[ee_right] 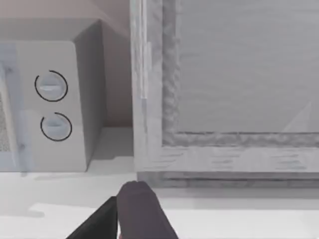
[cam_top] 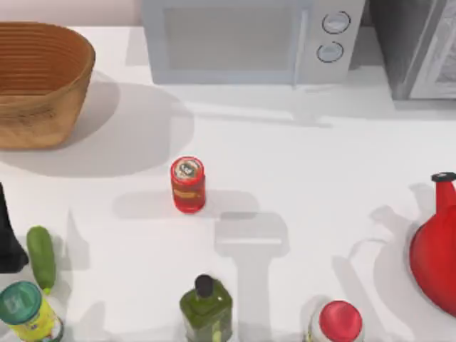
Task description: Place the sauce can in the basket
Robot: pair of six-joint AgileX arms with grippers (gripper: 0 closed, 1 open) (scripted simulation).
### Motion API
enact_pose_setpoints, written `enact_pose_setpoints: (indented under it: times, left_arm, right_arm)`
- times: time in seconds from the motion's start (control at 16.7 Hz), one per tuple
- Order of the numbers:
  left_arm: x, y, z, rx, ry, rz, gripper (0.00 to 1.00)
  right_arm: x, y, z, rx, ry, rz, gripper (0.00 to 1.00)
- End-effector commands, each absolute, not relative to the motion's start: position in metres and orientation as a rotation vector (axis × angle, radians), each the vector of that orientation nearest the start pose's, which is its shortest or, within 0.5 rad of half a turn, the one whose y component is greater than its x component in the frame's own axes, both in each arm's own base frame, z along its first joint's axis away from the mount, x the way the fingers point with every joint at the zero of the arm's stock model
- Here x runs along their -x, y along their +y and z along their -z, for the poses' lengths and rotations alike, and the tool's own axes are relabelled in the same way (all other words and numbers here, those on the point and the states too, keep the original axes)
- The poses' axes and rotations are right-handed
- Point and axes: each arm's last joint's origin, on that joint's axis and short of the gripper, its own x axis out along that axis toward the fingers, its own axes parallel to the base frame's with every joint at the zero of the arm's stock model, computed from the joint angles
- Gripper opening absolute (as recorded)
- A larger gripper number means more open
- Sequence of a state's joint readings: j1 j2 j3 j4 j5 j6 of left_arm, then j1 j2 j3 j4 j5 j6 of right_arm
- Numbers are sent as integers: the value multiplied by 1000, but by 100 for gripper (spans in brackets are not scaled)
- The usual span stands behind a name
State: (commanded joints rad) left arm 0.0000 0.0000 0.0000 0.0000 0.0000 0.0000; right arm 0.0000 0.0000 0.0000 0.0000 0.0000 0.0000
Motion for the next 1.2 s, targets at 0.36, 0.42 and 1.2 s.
enact_pose_setpoints:
  times: [0.36, 0.42, 1.2]
  left_arm:
    - [-109, -3, -170, -73, 65, 60, 100]
    - [-112, -4, -175, -106, 97, 92, 100]
    - [-268, -33, -184, -458, 465, 1007, 100]
  right_arm:
    - [-106, -1, -160, 0, 0, 0, 100]
    - [-106, -1, -160, 0, 0, 0, 100]
    - [-106, -1, -160, 0, 0, 0, 100]
